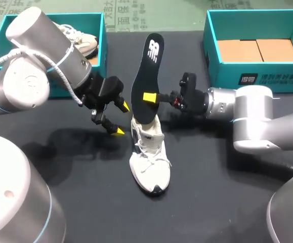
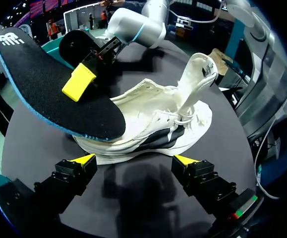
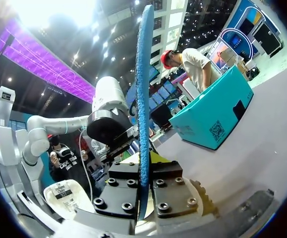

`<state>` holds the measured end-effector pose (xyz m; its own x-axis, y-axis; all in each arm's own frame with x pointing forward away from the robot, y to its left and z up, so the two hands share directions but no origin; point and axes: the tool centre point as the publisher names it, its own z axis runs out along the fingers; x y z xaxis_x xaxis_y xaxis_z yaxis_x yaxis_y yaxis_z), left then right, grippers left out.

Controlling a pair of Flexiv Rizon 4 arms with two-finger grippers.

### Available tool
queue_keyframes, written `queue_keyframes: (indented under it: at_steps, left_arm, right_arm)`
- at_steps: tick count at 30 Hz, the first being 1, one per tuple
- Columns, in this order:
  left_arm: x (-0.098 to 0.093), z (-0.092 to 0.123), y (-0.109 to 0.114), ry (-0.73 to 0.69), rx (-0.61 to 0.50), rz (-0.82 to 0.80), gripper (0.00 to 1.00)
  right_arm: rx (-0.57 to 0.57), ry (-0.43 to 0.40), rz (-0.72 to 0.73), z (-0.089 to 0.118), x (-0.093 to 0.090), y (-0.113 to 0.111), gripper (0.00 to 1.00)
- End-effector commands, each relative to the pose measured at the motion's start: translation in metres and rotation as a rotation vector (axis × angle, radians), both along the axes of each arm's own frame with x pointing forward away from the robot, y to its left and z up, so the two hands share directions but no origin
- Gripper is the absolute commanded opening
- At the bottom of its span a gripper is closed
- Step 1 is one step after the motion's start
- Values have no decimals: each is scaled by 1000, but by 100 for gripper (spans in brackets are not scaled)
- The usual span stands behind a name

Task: Take the shoe out of the shoebox, open the shoe tongue, remove and reinsert the insole, then place the shoe into the shoebox

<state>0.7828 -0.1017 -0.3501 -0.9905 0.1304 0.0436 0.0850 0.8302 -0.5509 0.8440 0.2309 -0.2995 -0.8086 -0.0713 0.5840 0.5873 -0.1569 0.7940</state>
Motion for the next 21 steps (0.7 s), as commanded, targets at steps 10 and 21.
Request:
queue_keyframes:
  at_steps: [10, 21]
  left_arm:
    - [0, 0, 0, 0, 1, 0, 100]
    - [0, 0, 0, 0, 1, 0, 100]
  right_arm:
    - [-40, 6, 55, -7, -4, 4, 0]
    - [-72, 25, 47, -16, -12, 3, 0]
